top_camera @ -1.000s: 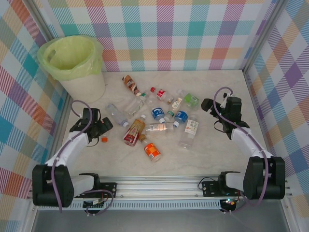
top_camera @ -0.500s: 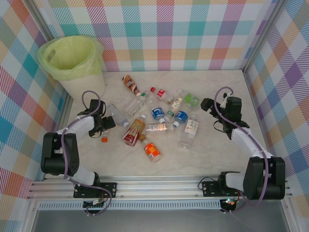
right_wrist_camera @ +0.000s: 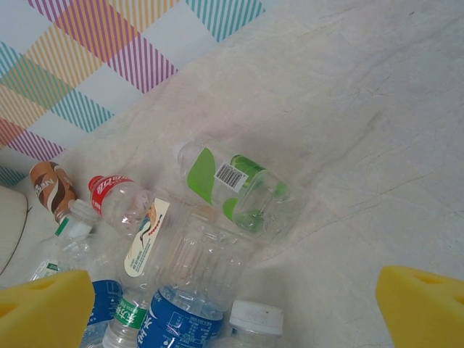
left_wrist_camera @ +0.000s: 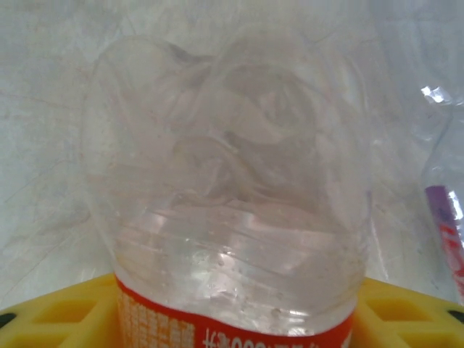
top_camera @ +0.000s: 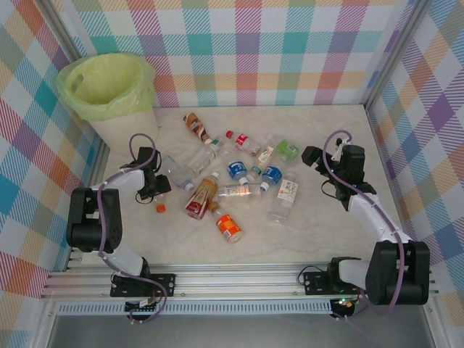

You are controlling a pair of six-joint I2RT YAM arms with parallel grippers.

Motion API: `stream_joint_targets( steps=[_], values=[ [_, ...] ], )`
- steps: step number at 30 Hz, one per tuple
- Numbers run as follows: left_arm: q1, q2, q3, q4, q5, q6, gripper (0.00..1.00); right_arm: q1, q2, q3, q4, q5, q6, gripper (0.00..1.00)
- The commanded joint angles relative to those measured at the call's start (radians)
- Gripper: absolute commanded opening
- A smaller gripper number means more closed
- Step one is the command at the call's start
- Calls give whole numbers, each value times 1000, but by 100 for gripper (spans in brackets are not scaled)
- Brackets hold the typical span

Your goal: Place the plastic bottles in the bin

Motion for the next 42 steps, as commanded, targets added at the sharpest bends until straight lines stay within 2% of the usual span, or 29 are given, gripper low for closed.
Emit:
stream_joint_targets(
  steps=[1, 6, 12, 19, 23, 26, 31, 34, 42],
  values=[
    [-5, 13, 21, 0, 13, 14, 54, -6, -24, 2, -10, -20, -7, 99],
    [-5, -61, -11, 6, 16, -1, 49, -6, -43, 6, -22, -28, -16, 100],
    [-6, -219, -42, -8, 19, -43, 41, -6, -52, 11, -16, -37, -15, 100],
    [-7, -452, 36, -37, 41, -85, 38, -6, -59, 34, -8, -46, -12, 100],
    [-10, -616, 55, 90, 136, -124, 38, -6, -63, 49, -4, -47, -11, 100],
    [-11, -675, 88, 201, 205, -145, 39, -6, -67, 53, 1, -43, -4, 100],
    [-11, -558, 315, 169, 243, -102, 39, -6, -66, 61, 22, -54, 12, 100],
    [-12, -447, 461, 104, 170, -61, 38, -6, -66, 68, 26, -63, 18, 100],
    [-7, -143, 862, 95, -12, 42, 38, -4, -91, 80, -9, -78, 4, 100]
  ],
)
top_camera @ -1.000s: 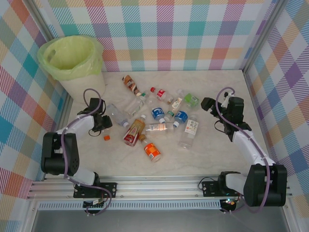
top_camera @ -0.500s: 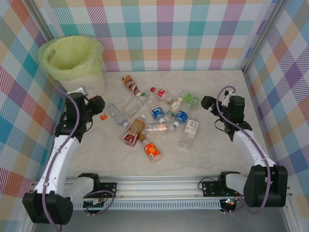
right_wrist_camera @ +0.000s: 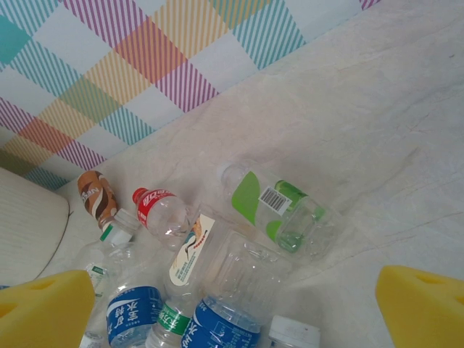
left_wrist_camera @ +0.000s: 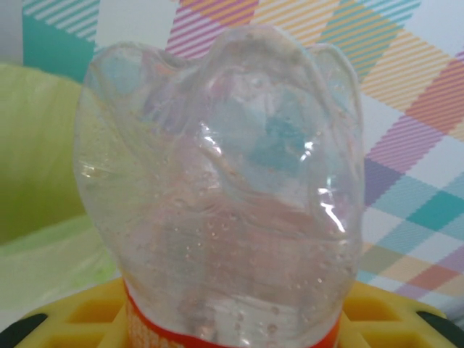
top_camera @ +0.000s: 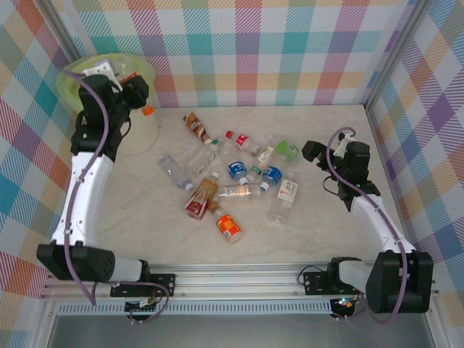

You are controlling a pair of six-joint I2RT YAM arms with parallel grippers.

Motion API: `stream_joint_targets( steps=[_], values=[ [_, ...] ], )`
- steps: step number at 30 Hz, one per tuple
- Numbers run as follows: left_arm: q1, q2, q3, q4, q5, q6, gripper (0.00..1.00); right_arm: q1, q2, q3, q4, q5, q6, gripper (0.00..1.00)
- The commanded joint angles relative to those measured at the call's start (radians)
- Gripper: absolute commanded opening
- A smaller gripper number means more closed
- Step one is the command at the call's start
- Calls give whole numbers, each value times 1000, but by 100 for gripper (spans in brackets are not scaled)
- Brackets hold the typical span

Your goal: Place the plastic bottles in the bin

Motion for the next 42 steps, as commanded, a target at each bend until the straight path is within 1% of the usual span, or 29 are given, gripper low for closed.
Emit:
stream_joint_targets(
  steps=[1, 7, 11, 13, 15, 17, 18, 20, 21, 23, 24, 25, 26, 29, 32, 40, 42],
  values=[
    [-4, 115, 172, -28, -122, 78, 38, -5, -39, 38, -9, -27, -2, 100],
    [14, 367, 458, -150, -321, 145, 39, -4, -71, 50, -75, -26, -39, 100],
    [41, 530, 664, -266, -380, 151, 41, -4, -99, 49, -111, -26, -58, 100],
    [53, 635, 804, -361, -399, 146, 44, -5, -110, 45, -131, -30, -64, 100],
    [64, 750, 997, -482, -415, 128, 48, -5, -119, 41, -148, -33, -70, 100],
    [75, 900, 1275, -638, -435, 108, 51, -4, -127, 39, -169, -31, -78, 100],
    [82, 1001, 1489, -725, -435, 99, 52, -5, -130, 38, -179, -28, -83, 100],
    [97, 985, 1396, -700, -435, 68, 54, -4, -137, 39, -196, -24, -90, 100],
    [105, 993, 1404, -716, -423, 47, 54, -5, -140, 39, -204, -21, -93, 100],
    [117, 1060, 1510, -783, -397, 22, 55, -4, -142, 39, -214, -19, -98, 100],
    [120, 1051, 1482, -782, -388, 15, 56, -4, -143, 39, -219, -20, -100, 100],
    [122, 1059, 1493, -797, -385, 8, 58, -5, -142, 38, -220, -19, -101, 100],
    [122, 1074, 1514, -814, -385, 6, 61, -5, -142, 39, -223, -19, -103, 100],
    [122, 1078, 1514, -835, -377, 1, 79, -6, -136, 36, -226, -17, -103, 100],
    [123, 1070, 1515, -832, -336, 12, 89, -5, -130, 35, -227, -15, -102, 100],
    [119, 1000, 1515, -799, -236, 85, 100, -5, -115, 32, -231, -12, -100, 100],
    [120, 972, 1504, -802, -206, 97, 100, -4, -107, 29, -226, -12, -99, 100]
  ],
)
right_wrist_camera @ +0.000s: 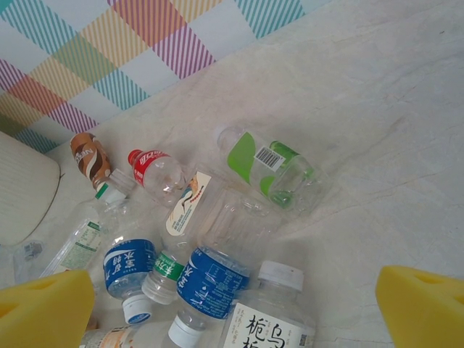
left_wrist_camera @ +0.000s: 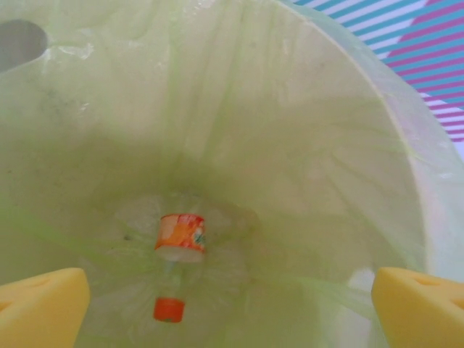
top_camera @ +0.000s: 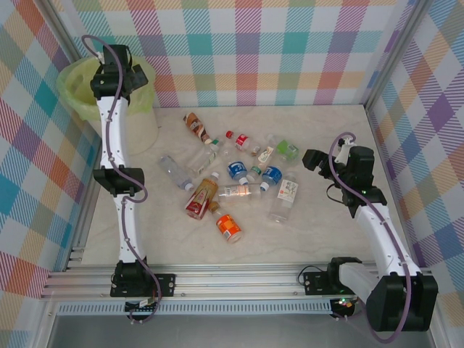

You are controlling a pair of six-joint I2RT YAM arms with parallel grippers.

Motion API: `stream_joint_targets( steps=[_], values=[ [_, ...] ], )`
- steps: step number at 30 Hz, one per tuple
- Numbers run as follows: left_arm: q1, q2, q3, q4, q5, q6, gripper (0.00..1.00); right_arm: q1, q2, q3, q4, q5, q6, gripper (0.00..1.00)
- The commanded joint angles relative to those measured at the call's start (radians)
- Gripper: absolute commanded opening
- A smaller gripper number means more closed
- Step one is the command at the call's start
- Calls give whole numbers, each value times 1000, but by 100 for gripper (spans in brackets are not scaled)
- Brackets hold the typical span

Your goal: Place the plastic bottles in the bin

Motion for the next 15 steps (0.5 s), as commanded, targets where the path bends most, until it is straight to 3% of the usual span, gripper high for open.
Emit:
stream_joint_targets(
  steps=[1, 10, 15],
  values=[
    [10, -118, 51, 11, 75, 40, 100, -5, 18, 13, -2, 2, -10, 100],
    [15, -252, 37, 34, 231, -25, 100, -5, 65, -5, -19, -15, -50, 100],
    [14, -378, -75, 51, 271, -39, 100, -4, 46, -32, -86, -17, -78, 100]
  ],
)
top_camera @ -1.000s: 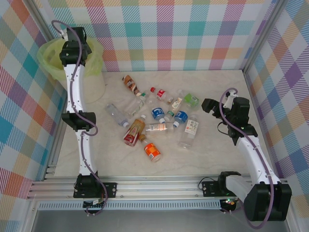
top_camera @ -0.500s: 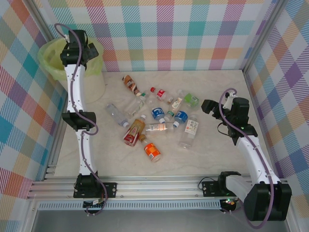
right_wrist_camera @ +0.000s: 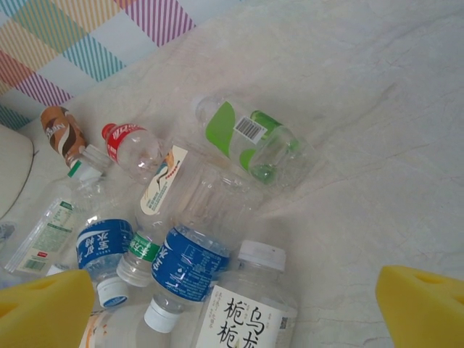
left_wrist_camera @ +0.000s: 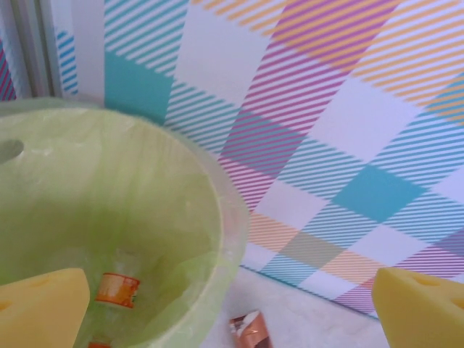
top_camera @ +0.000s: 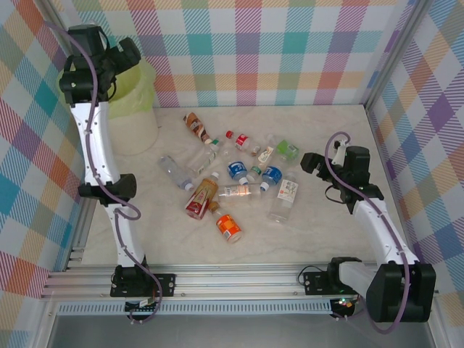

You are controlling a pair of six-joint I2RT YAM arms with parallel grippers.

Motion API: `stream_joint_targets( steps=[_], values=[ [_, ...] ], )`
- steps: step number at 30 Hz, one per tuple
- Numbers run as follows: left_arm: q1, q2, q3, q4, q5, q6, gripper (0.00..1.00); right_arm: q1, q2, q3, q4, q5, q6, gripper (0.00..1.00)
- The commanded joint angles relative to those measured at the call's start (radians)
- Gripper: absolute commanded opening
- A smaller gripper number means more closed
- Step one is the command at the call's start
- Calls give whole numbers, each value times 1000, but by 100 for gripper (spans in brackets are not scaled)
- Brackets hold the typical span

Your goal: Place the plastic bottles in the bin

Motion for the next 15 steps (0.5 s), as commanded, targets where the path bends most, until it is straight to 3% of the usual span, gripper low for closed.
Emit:
stream_joint_targets(
  steps=[1, 4, 11, 15],
  values=[
    [14, -110, -77, 36, 57, -28, 100, -4, -29, -40, -61, -21, -33, 100],
    [11, -218, -241, 94, 98, -48, 100, -5, -61, -75, -99, -40, -3, 100],
    [-30, -527, -808, 368, 146, -97, 100, -4, -106, -165, -151, -164, 97, 99],
    [-91, -617, -947, 400, 114, -81, 100, -4, -103, -194, -150, -239, 141, 100]
  ],
)
